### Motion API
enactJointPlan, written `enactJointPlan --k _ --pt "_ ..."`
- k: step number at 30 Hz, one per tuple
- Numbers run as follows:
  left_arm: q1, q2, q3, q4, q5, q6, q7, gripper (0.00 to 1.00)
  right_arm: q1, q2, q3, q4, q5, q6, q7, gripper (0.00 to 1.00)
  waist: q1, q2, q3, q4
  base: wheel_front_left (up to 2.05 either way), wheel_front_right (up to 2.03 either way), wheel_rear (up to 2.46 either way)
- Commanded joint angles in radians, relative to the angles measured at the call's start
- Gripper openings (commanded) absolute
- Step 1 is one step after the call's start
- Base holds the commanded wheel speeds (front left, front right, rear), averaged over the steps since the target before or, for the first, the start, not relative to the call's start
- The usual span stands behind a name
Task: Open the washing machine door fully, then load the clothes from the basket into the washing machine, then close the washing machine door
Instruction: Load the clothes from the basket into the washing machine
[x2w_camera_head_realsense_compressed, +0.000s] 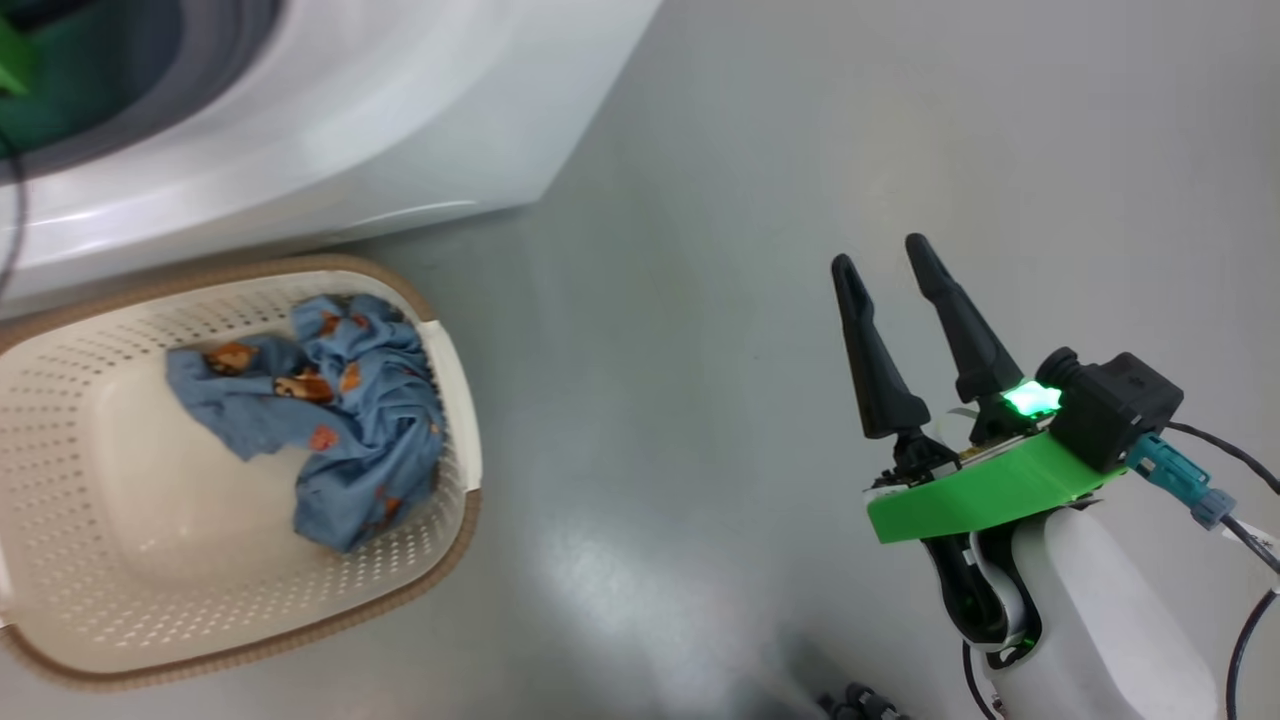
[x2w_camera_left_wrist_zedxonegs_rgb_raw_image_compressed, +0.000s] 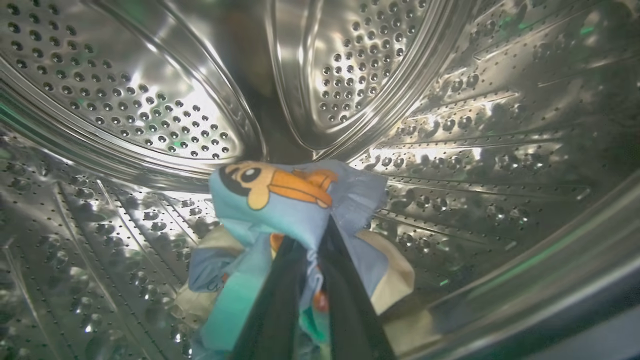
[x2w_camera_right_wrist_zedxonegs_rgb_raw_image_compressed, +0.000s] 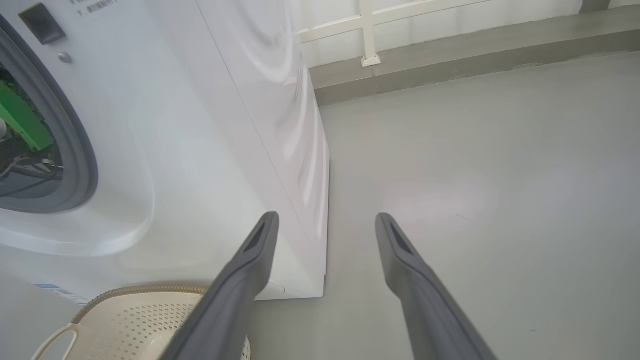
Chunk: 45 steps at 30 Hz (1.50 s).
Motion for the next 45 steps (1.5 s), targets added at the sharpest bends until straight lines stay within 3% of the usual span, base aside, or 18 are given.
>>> enactJointPlan --k 1,11,14,15,16,17,24,37,45 --pt "-0.034 0.053 0.005 -0.005 0.015 0.013 -0.003 0.0 0.005 0.003 0.023 -0.022 0.006 0.007 -0.008 1.0 -0.0001 0.0 0.02 -0.025 0.0 0.0 0.0" --pt "-0.102 0.082 -0.037 0.08 0.05 0.016 0.045 0.0 0.006 0.012 0.052 -0.019 0.015 0.007 -0.008 1.0 -0.0001 0.0 0.035 -0.061 0.0 0.0 0.0" --pt "-0.113 0.082 -0.05 0.097 0.053 0.008 0.114 0.4 0.009 0.013 0.054 -0.016 0.016 0.007 -0.008 1.0 -0.0001 0.0 0.032 -0.061 0.0 0.0 0.0" --pt "-0.119 0.083 -0.051 0.103 0.049 0.006 0.139 0.73 0.01 0.013 0.055 -0.015 0.018 0.007 -0.008 1.0 -0.0001 0.0 0.028 -0.06 0.0 0.0 0.0" --pt "-0.119 0.083 -0.054 0.105 0.049 0.003 0.148 0.92 0.009 0.013 0.056 -0.015 0.021 0.007 -0.008 1.0 -0.0001 0.0 0.026 -0.059 0.0 0.0 0.0" --pt "-0.12 0.083 -0.055 0.106 0.048 0.002 0.153 1.0 0.008 0.013 0.056 -0.014 0.023 0.007 -0.008 1.0 -0.0001 0.0 0.023 -0.058 0.0 0.0 0.0" --pt "-0.113 0.069 -0.047 0.112 0.024 -0.004 0.135 1.0 -0.002 0.013 0.048 -0.01 0.024 0.007 -0.008 1.0 -0.0001 0.0 0.009 -0.044 0.0 0.0 0.0" --pt "-0.04 0.012 0.008 0.097 -0.055 -0.033 -0.004 1.0 0.007 0.003 0.027 -0.011 0.006 0.007 -0.008 1.0 -0.0001 0.0 -0.034 -0.002 0.0 0.0 0.0" --pt "0.078 0.002 0.063 -0.037 -0.073 -0.03 -0.016 1.0 0.017 -0.02 0.017 -0.011 0.001 0.007 -0.008 1.0 -0.0001 0.0 -0.083 0.025 0.0 0.0 0.0"
